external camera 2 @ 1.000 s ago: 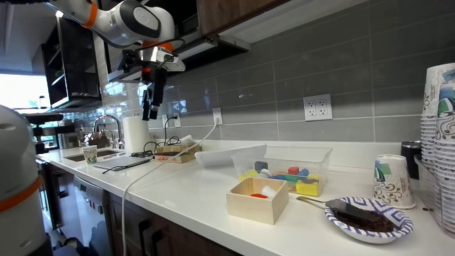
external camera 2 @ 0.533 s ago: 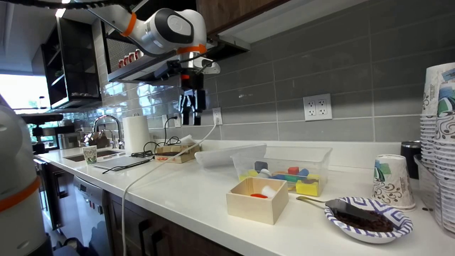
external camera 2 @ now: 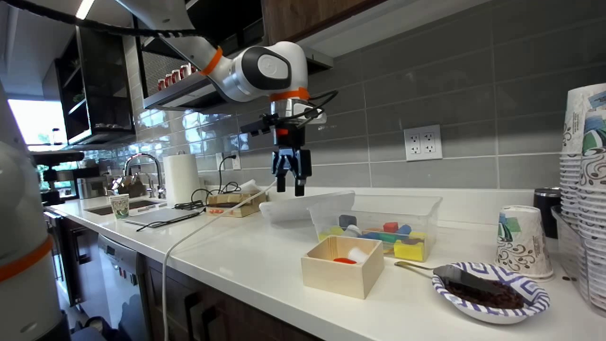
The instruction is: Put the wooden box in the clear container.
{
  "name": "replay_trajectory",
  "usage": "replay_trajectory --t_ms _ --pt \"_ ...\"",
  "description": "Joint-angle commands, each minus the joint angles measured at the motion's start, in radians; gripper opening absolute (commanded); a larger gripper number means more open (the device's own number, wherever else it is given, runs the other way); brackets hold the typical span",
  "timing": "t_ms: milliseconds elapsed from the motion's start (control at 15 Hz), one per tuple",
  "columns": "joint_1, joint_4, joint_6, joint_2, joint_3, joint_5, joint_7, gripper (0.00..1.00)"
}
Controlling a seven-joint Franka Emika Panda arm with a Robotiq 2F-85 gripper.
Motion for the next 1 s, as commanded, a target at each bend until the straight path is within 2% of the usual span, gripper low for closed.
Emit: replay_trajectory --t_ms 0,400,933 --pt "-0.023 0.042 0.023 0.093 -0.025 -0.068 -0.025 1.0" --pt "-0.031 0.096 0.009 0.24 -0.042 -0.244 -0.011 1.0" --pt "-0.009 0.162 0.094 0.368 -0.029 -0.226 -0.098 1.0"
